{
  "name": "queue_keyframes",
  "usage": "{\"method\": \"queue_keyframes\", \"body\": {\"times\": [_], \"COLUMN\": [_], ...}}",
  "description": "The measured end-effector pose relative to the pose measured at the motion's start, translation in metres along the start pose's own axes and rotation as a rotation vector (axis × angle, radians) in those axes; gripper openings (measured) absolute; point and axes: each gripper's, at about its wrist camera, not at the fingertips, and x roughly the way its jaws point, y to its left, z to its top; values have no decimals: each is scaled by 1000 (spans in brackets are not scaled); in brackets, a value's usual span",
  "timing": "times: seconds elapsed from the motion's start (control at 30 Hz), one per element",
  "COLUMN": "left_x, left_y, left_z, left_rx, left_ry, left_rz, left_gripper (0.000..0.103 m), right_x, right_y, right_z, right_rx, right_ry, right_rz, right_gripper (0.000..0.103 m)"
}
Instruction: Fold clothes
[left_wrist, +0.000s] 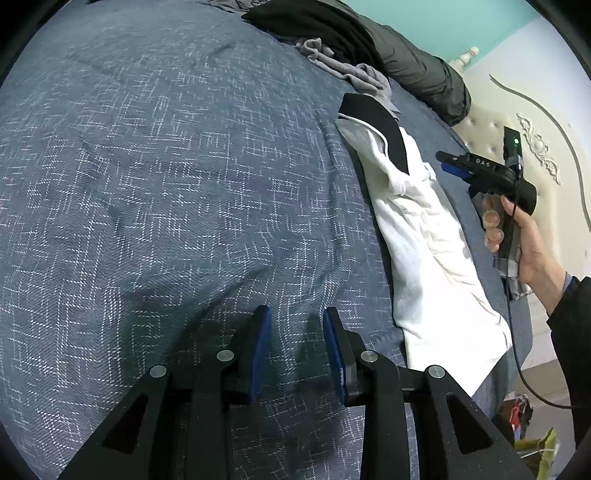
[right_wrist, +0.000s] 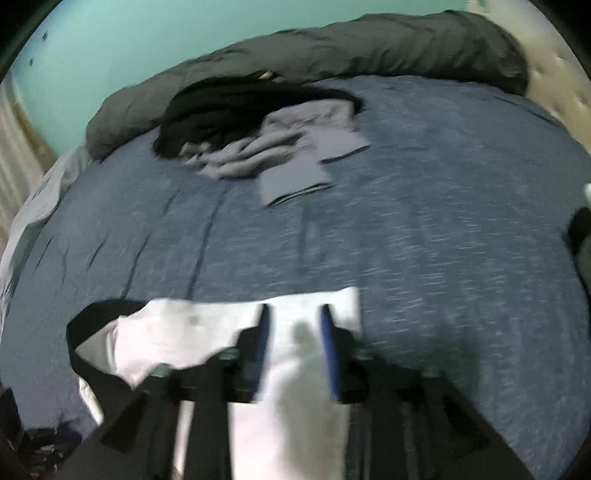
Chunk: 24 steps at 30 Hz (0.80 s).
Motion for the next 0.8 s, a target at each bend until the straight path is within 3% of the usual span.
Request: {"method": "queue_keyframes", "body": {"times": [0.33, 0.4, 0.43, 0.47, 0.67, 0.8], "left_x": [-3, -3, -3, -3, 1, -1], "left_y": [3, 4, 4, 4, 3, 1], "left_z": [0, 0, 0, 0, 3, 3], "left_rx": [-7, -7, -7, -7, -5, 3], "left_ry": [-5, -5, -5, -5, -3, -7], "left_rz": [-2, -1, -1, -1, 0, -3], "left_gripper": [31, 31, 31, 31, 31, 31], "right_x": [37, 38, 37, 36, 20, -11], "right_y": [5, 5, 5, 6, 10, 37], "right_z": [-12, -13, -13, -12, -5, -12], "right_rx": [-23, -25, -24, -25, -26, -74], "right_ry": [90, 76, 65, 57, 14, -20], "right_rz": [-88, -97, -100, -106, -193, -83], "right_gripper": [38, 27, 13, 7, 6, 10]}}
